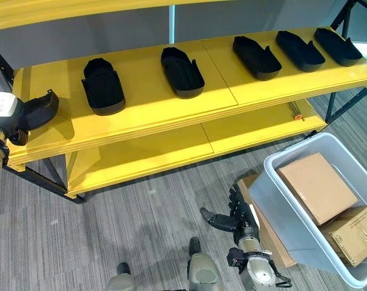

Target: Move parts from the plastic box to the shelf.

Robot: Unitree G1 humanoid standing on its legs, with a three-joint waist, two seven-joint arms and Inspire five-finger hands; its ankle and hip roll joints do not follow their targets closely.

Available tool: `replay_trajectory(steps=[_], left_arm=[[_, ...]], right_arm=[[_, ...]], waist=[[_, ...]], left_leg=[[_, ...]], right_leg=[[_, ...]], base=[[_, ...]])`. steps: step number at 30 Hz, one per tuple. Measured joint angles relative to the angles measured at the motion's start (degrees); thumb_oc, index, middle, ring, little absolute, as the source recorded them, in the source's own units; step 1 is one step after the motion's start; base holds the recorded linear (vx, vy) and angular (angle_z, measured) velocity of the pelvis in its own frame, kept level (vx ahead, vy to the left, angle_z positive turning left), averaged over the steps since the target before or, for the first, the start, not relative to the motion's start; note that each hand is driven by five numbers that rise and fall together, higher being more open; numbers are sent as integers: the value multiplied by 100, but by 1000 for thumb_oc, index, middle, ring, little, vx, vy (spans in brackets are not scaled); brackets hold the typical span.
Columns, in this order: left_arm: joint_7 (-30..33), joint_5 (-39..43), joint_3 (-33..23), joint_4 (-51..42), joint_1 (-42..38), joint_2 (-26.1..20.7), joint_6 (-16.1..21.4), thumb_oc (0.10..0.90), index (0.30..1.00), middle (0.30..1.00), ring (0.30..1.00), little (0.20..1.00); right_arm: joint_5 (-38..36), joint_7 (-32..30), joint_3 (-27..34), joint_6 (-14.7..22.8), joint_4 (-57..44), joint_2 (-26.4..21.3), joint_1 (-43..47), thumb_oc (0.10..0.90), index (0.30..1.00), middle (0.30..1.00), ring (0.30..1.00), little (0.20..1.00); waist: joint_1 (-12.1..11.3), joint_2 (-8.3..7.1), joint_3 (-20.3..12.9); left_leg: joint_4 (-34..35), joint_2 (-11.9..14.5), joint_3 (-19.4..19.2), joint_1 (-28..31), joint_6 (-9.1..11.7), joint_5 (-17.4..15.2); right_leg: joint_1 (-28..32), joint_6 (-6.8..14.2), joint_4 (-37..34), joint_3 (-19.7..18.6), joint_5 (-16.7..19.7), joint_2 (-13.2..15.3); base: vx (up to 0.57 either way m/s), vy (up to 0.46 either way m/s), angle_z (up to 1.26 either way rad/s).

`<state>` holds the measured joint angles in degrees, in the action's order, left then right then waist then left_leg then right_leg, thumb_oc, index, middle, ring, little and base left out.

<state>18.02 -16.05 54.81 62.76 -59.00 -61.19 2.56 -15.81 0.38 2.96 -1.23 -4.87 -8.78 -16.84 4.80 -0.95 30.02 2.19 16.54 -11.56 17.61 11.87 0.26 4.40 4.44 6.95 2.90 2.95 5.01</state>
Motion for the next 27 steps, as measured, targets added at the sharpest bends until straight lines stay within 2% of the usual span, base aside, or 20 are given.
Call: replay_trajectory(steps=[18,23,27], left_arm=[[-82,0,131,364,-342,112,1,400,300,300,300,300],[-108,-2,138,511,-348,121,1,400,300,300,300,300],[-111,-4,196,558,-488,122,-5,400,300,300,300,300]], right_arm=[[-5,-13,-14,9,-278,-181,69,900,1000,1000,1000,1000],[-4,-26,-12,58,-405,-226,83,900,1000,1000,1000,1000],[-4,-36,4,69,-424,-230,72,900,1000,1000,1000,1000]], waist=[[9,-7,3],[131,-7,3],[133,-6,3]], left_leg=[[-230,-88,34,-424,-40,-55],[-291,-89,37,-475,-32,-81],[-402,-102,39,-682,-39,-104]], right_leg=[[-388,11,112,-63,8,92],[-417,13,118,-66,11,99],[-589,9,140,-87,23,118]], base=[[11,15,0],[0,0,0],[8,11,-2]])
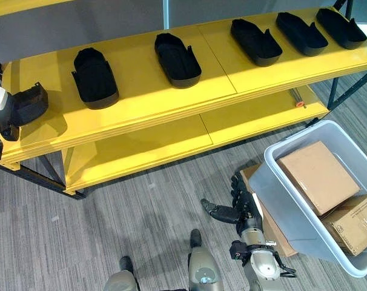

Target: Move parts from the plastic box to the shelf.

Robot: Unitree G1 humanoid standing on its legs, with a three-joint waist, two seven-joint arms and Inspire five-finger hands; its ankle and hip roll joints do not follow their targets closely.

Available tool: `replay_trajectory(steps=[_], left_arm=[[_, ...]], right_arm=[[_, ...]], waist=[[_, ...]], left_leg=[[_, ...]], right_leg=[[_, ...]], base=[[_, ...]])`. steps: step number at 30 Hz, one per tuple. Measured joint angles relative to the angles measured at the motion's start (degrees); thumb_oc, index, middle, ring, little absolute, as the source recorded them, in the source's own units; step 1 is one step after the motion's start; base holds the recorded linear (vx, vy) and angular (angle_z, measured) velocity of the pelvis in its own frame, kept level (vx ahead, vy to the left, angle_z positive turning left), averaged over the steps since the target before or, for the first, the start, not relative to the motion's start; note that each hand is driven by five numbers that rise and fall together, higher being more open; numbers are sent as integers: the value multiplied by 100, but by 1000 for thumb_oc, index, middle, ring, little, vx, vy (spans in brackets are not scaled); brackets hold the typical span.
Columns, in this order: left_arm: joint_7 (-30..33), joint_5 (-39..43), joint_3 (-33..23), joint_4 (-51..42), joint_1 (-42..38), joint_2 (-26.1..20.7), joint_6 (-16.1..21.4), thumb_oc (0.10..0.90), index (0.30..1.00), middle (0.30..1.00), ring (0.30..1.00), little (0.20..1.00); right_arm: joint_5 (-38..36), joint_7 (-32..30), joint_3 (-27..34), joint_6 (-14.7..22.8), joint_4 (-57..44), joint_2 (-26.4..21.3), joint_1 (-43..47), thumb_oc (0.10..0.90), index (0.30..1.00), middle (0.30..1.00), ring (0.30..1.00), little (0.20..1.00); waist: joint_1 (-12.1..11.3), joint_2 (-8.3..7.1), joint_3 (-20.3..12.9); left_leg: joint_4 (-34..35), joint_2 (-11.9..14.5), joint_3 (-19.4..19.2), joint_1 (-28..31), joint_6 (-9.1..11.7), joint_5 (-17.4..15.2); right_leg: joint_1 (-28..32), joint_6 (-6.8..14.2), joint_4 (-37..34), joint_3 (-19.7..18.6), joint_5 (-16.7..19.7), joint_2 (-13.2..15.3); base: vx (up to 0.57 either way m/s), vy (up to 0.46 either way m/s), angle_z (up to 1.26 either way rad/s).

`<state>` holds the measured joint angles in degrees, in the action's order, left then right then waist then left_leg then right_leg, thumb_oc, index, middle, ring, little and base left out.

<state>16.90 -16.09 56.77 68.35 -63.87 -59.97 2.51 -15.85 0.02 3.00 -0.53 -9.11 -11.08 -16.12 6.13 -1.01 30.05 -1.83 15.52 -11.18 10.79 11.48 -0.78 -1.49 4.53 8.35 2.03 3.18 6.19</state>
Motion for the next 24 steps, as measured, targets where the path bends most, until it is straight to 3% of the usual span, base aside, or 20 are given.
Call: replay_trajectory(steps=[3,4,19,24], left_arm=[[-10,0,31,92,-17,29,3,400,300,300,300,300],[-11,0,34,120,-18,30,3,900,1000,1000,1000,1000],[-279,-4,307,168,-32,78,47,900,1000,1000,1000,1000],[-387,-67,676,-14,-16,66,56,900,1000,1000,1000,1000]], right_arm=[[0,-5,-1,1,-9,-1,-24,900,1000,1000,1000,1000],[0,-7,-1,1,-10,-8,-21,900,1000,1000,1000,1000],[-2,-47,-10,9,-44,-150,-23,900,1000,1000,1000,1000],[-3,-31,-12,37,-45,-185,-30,900,1000,1000,1000,1000]], waist=[[53,1,0],[58,1,1],[119,0,1],[50,1,1]], left_leg=[[-12,-18,-22,-17,-8,-15],[-15,-31,-37,-22,-15,-20],[-189,-81,6,-242,-50,-98],[-191,-91,14,-141,-47,-99]], right_leg=[[-33,8,1,-5,20,9],[-47,10,0,-13,21,20],[-181,33,30,-20,42,54],[-78,31,37,-20,42,65]], base=[[9,13,-3],[7,26,-5],[6,2,0],[0,0,0]])
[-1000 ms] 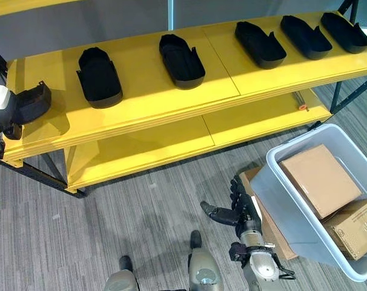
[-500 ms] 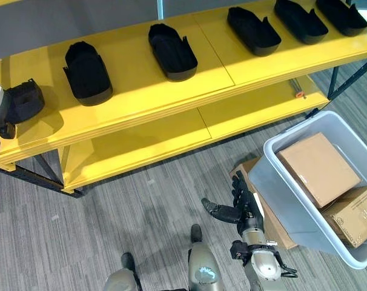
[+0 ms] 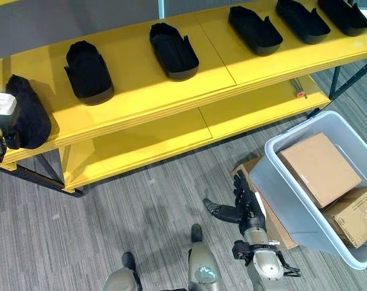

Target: Move parts from the plastic box to the shelf.

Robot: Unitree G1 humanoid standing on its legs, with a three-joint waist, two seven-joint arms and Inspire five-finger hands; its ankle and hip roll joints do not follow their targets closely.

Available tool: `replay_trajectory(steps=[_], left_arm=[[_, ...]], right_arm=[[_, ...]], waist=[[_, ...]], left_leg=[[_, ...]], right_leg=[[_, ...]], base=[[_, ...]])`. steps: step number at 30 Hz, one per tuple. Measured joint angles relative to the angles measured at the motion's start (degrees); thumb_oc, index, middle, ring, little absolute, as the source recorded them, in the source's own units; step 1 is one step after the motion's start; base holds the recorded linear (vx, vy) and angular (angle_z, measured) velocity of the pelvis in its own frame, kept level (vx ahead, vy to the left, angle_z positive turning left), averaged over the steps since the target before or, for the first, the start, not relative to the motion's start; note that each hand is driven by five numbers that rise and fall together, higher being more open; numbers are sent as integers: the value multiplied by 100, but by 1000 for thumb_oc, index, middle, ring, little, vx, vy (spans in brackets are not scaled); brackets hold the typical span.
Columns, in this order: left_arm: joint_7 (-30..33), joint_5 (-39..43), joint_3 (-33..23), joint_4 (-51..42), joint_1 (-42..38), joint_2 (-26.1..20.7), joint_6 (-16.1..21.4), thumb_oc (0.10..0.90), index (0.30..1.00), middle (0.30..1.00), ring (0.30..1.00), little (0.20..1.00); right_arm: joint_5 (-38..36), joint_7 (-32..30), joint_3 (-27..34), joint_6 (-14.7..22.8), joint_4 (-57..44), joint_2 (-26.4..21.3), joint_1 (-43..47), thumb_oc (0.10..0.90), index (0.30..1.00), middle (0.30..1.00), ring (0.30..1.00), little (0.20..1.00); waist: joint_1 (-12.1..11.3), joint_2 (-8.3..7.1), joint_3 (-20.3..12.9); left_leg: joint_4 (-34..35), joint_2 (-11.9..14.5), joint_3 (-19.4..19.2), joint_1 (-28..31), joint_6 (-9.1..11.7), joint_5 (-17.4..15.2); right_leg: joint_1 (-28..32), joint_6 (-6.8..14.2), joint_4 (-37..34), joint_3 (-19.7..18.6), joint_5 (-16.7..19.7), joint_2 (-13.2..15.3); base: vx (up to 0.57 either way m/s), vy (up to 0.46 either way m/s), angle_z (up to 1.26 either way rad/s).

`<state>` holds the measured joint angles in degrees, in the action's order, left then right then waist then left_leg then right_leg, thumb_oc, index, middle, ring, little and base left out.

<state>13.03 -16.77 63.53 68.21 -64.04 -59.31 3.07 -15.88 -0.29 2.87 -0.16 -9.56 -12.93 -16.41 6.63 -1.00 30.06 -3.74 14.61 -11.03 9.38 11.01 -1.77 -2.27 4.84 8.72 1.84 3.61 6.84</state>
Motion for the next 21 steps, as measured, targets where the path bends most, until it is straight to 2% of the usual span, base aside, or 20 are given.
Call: replay_trajectory(steps=[9,15,19,21], left_arm=[[-10,-172,103,-142,238,-43,117,900,1000,1000,1000,1000],[-52,-173,-85,-320,631,-120,113,900,1000,1000,1000,1000],[-101,-189,-73,-820,663,-474,129,900,1000,1000,1000,1000],[-93,-193,-245,-1303,824,-890,129,900,1000,1000,1000,1000]], right_arm=[[-1,57,0,12,-2,23,-71,900,1000,1000,1000,1000],[-1,76,5,12,2,28,-38,900,1000,1000,1000,1000],[0,112,8,12,4,110,-28,900,1000,1000,1000,1000],[1,119,12,12,46,179,13,900,1000,1000,1000,1000]], waist=[[-93,0,0],[-203,0,0],[-234,-7,1],[-291,-10,2]], left_leg=[[3,4,18,175,6,0],[16,21,25,333,10,-5],[21,24,40,415,11,-6],[70,23,42,523,12,-7]], right_leg=[[196,-4,-31,13,2,29],[375,-2,-65,25,4,14],[497,-3,-94,39,3,19],[609,-4,-134,50,1,22]], base=[[0,0,0],[0,0,0],[6,-1,3],[0,0,0]])
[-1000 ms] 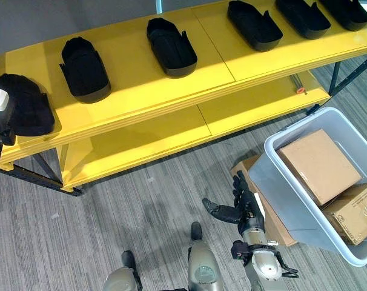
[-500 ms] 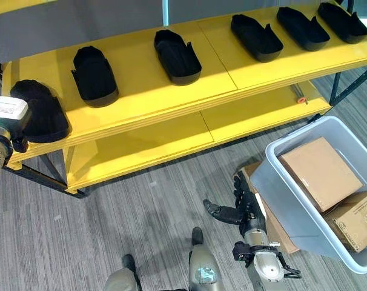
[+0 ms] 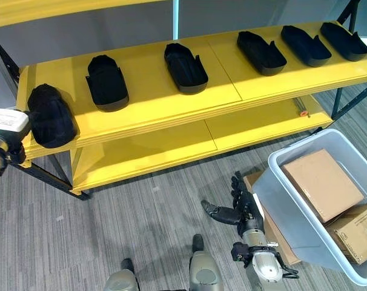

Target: Move parts from the plastic box to the shelf.

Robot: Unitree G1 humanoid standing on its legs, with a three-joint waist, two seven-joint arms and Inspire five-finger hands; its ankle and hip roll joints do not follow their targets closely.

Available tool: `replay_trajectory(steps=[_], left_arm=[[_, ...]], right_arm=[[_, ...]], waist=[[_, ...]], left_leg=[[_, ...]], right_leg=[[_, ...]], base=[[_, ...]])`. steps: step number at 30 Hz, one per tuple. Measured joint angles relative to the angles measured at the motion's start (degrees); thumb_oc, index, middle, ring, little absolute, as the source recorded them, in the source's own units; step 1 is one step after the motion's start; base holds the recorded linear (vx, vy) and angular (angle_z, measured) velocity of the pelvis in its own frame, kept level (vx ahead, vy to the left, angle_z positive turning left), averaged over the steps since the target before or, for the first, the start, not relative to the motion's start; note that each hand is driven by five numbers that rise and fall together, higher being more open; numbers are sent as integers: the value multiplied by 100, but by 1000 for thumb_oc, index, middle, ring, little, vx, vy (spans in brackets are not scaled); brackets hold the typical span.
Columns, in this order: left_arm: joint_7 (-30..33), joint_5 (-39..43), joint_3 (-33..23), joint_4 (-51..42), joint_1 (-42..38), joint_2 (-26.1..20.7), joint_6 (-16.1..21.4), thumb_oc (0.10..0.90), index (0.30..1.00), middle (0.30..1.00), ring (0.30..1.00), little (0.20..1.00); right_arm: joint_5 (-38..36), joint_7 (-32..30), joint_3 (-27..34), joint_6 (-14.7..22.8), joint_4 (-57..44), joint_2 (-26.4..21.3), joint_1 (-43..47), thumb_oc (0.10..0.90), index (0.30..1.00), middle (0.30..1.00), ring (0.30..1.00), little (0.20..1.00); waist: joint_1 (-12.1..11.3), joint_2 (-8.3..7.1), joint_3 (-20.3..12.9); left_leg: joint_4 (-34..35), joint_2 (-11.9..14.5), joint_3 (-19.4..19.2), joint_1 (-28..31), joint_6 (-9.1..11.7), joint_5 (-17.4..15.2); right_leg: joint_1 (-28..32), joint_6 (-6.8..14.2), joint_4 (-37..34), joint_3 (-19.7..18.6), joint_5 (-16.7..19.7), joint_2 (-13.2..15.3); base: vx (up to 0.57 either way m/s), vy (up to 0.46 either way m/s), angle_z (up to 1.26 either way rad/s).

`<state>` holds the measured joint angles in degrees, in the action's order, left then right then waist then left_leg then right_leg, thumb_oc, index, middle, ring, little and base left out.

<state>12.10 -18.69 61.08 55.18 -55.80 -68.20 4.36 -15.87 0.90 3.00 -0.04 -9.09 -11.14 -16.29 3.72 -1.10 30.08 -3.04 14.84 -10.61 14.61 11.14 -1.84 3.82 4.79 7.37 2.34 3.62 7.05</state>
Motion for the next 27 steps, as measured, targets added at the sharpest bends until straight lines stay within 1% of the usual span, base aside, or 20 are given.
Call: replay_trajectory(steps=[1,2,5,6,7,10,11,12,13,14,15,16,18,19,20,21,22,23,25,27], left_arm=[[2,-2,-38,-118,33,-104,-1,900,1000,1000,1000,1000],[21,-21,-97,-533,103,-385,-26,900,1000,1000,1000,1000],[122,-71,-549,-1415,507,-822,-25,900,1000,1000,1000,1000],[126,-113,-722,-1703,643,-922,-29,900,1000,1000,1000,1000],[162,-202,-1016,-2073,911,-1032,-36,900,1000,1000,1000,1000],[326,-245,-2854,-3015,2679,-1062,-56,900,1000,1000,1000,1000],[349,-239,-3228,-3328,3082,-962,-204,900,1000,1000,1000,1000],[364,-263,-4382,-3690,4108,-689,-170,900,1000,1000,1000,1000],[394,-260,-4807,-3903,4600,-529,-129,900,1000,1000,1000,1000],[298,-284,-6197,-4544,5836,255,-287,900,1000,1000,1000,1000],[313,-250,-7397,-5167,6613,1460,-317,900,1000,1000,1000,1000],[448,-182,-7594,-5340,6736,2104,-298,900,1000,1000,1000,1000],[340,-182,-7281,-5171,6808,2038,-461,900,1000,1000,1000,1000],[335,-175,-7388,-5171,6850,2331,-553,900,1000,1000,1000,1000],[339,-92,-7508,-5169,6889,2797,-591,900,1000,1000,1000,1000],[321,119,-7703,-5232,6982,3564,-576,900,1000,1000,1000,1000],[262,337,-7725,-5377,7114,4073,-599,900,1000,1000,1000,1000],[211,487,-7699,-5451,7241,4404,-589,900,1000,1000,1000,1000],[-110,775,-7462,-5507,7578,4691,-605,900,1000,1000,1000,1000],[-208,962,-7381,-5529,7613,4973,-628,900,1000,1000,1000,1000]], right_arm=[[0,5,4,0,25,3,7,900,1000,1000,1000,1000],[0,6,23,-1,61,12,1,900,1000,1000,1000,1000],[0,23,98,-1,147,64,-14,900,1000,1000,1000,1000],[1,38,130,0,197,84,-5,900,1000,1000,1000,1000],[1,55,200,-1,279,152,15,900,1000,1000,1000,1000],[4,96,290,-20,374,314,100,900,1000,1000,1000,1000],[5,113,384,-23,410,403,96,900,1000,1000,1000,1000],[2,164,480,-24,522,486,113,900,1000,1000,1000,1000],[4,153,497,-33,565,469,136,900,1000,1000,1000,1000],[5,182,542,-57,551,458,144,900,1000,1000,1000,1000],[3,204,605,-56,509,466,137,900,1000,1000,1000,1000],[-6,195,732,-51,536,463,19,900,1000,1000,1000,1000],[-8,145,835,-170,729,446,-56,900,1000,1000,1000,1000],[-11,152,849,-176,725,480,-45,900,1000,1000,1000,1000],[-13,159,846,-172,723,510,-71,900,1000,1000,1000,1000],[-15,213,833,-174,730,510,-31,900,1000,1000,1000,1000],[-15,224,849,-174,730,506,-88,900,1000,1000,1000,1000],[-15,229,851,-174,748,493,-134,900,1000,1000,1000,1000],[-15,257,846,-199,792,487,-160,900,1000,1000,1000,1000],[-14,265,849,-203,792,461,-173,900,1000,1000,1000,1000]], waist=[[-1,0,0],[-85,-2,-1],[-145,-10,-6],[-222,-13,-8],[-259,-19,-12],[-436,-45,-34],[-464,-54,-49],[-394,-91,-80],[-437,-91,-87],[-427,-110,-125],[-374,-95,-148],[-397,-47,-210],[-563,-59,-468],[-566,-59,-557],[-560,-39,-640],[-523,13,-800],[-521,44,-933],[-523,67,-1047],[-521,97,-1251],[-526,145,-1321]], left_leg=[[40,0,0,56,2,1],[61,4,-1,113,2,1],[148,3,61,230,5,15],[161,3,87,246,5,15],[179,4,112,260,4,15],[269,-5,133,260,-2,43],[304,1,167,266,0,47],[359,-2,167,343,-27,56],[412,1,159,375,5,98],[498,-4,149,381,-10,107],[565,-27,110,462,-20,114],[565,-29,139,486,-47,116],[577,9,266,395,-42,129],[568,-5,281,356,-47,129],[569,-29,309,329,-63,135],[591,-65,311,330,-123,103],[596,-90,319,319,-132,98],[609,-98,331,302,-139,104],[627,-90,371,235,-167,136],[625,-74,403,179,-196,158]], right_leg=[[48,0,-31,8,0,-3],[111,-2,-54,16,-1,-9],[293,0,-152,90,0,-4],[331,4,-161,123,2,0],[376,4,-195,143,1,0],[407,13,-236,182,6,7],[445,14,-266,234,5,10],[469,13,-304,231,4,0],[483,16,-299,229,8,-4],[488,16,-309,244,8,4],[529,18,-322,236,9,19],[575,15,-337,243,7,18],[527,18,-337,253,1,-10],[520,19,-360,259,1,8],[525,20,-357,275,-1,39],[552,21,-377,277,-5,78],[563,23,-419,278,-9,105],[573,35,-460,277,-19,122],[543,36,-532,276,-44,101],[487,44,-529,281,-51,83]], base=[[18,-9,5],[11,-8,4],[3,-3,13],[8,-8,14],[10,-6,17],[-19,-14,7],[-16,-1,10],[-21,6,11],[-50,-3,6],[-23,-5,-5],[-47,-12,5],[-41,-5,17],[-72,-9,27],[-56,-13,14],[-66,-16,7],[-61,-12,6],[-59,-10,6],[-24,-1,6],[-29,11,5],[-19,32,3]])
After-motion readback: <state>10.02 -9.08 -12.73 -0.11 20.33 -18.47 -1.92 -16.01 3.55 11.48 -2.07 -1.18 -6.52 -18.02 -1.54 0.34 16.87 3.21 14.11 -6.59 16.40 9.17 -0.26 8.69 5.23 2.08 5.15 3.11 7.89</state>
